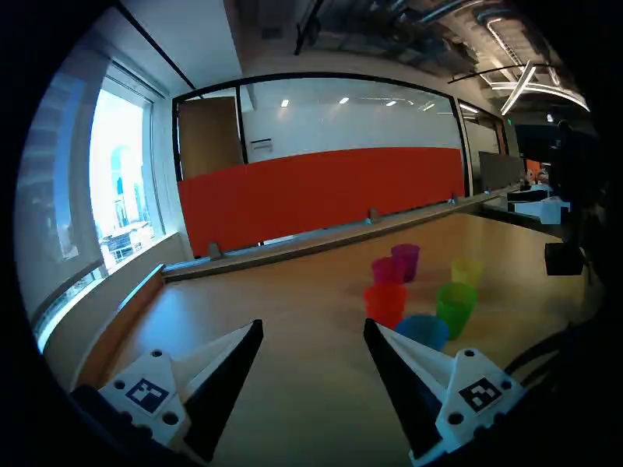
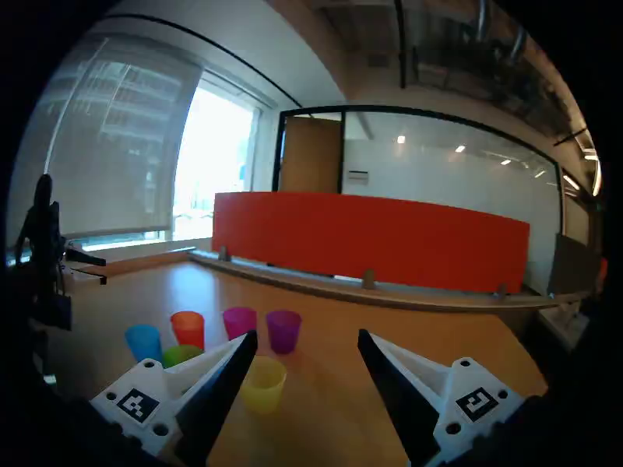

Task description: Pour water

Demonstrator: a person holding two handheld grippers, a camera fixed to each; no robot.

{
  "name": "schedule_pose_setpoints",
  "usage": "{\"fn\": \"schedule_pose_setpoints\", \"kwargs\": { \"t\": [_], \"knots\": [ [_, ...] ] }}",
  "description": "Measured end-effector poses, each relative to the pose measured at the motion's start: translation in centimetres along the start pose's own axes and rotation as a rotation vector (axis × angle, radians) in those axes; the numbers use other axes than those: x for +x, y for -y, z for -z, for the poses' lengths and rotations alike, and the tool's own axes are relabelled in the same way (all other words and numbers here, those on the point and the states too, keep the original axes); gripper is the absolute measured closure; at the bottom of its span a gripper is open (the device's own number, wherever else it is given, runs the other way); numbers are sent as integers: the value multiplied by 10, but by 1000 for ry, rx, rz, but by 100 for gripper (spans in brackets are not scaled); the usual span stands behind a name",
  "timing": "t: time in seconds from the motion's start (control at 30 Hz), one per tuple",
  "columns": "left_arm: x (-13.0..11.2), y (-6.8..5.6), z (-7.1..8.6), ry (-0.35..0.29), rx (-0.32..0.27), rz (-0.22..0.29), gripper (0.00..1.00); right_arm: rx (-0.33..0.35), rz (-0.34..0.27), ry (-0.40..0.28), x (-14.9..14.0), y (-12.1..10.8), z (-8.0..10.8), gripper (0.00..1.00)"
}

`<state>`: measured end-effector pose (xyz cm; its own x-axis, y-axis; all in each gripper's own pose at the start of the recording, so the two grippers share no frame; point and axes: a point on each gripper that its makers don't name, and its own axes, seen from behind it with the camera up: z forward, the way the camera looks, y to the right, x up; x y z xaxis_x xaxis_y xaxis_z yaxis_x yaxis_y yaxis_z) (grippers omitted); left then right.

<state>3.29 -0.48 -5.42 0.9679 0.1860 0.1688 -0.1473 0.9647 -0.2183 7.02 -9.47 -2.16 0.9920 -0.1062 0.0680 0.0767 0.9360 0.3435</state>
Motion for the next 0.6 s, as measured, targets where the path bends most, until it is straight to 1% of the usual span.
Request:
{"fn": "schedule_pose_setpoints", "kwargs": {
  "t": [0.2, 0.4, 0.5, 0.6],
  "knots": [
    [13, 13, 5, -52, 34, 20, 4, -114, -12, -61, 10, -27, 5, 0],
    [23, 19, 5, -91, 57, 49, 4, -213, -31, -121, 24, -46, 14, 0],
    [31, 22, 3, -119, 69, 67, 4, -254, -44, -127, 25, -53, 17, 0],
    [38, 24, 2, -146, 79, 82, 4, -276, -45, -128, 25, -55, 19, 0]
  ]
}}
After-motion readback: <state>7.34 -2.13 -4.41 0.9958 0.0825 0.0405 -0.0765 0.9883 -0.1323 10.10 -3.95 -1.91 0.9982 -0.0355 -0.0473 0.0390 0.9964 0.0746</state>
